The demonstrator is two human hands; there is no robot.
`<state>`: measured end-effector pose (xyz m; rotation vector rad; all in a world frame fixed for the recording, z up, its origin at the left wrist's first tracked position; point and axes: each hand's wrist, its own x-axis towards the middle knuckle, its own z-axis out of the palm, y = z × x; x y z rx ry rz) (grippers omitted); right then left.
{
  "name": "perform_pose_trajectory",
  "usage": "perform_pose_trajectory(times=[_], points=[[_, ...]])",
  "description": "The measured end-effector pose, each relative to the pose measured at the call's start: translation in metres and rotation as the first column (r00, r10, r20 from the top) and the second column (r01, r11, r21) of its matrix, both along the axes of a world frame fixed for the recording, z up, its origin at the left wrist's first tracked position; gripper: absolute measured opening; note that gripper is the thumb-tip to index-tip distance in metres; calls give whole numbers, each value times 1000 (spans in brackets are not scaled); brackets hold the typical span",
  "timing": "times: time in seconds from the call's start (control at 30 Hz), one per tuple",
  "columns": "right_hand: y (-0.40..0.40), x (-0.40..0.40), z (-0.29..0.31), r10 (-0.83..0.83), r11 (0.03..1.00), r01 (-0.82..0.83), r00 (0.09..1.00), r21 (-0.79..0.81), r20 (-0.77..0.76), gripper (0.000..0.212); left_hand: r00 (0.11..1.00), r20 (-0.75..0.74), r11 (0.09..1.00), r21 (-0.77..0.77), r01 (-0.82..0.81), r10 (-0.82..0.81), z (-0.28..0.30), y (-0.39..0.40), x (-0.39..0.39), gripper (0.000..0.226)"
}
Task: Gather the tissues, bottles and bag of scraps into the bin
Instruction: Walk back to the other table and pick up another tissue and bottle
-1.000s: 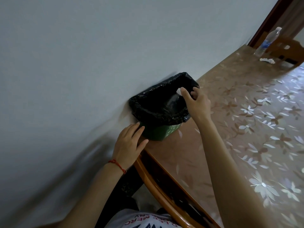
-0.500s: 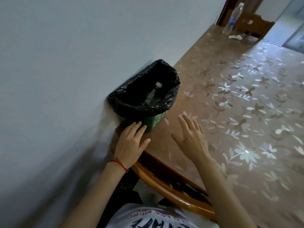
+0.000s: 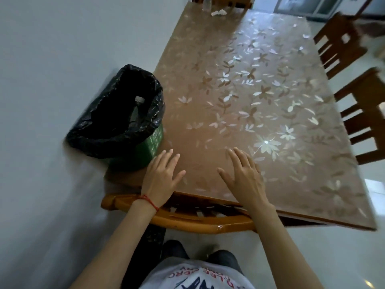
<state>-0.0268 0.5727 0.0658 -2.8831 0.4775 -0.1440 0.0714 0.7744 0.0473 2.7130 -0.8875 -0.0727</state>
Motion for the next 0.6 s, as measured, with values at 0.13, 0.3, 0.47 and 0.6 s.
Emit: perform_pose_trajectory(times=[0.13,0.3,0.47,0.6], points=[[-26,-32,3,-124,992,124,992,-4,14,64,995,43,996,1,88,-88,2,-37,-7,50],[-68,-83,4,-263,965,263,964,-6,29,68,976,63,978,12,210,-210,8,-97,-30,49],[-107,-145,3,-436,900,437,899,-4,44,66,919,55,920,60,387,-390,11,-165,-66,61],[-123,-197,0,-579,815,580,813,3,63,65,849,66,851,61,521,-524,11,-214,-98,65]])
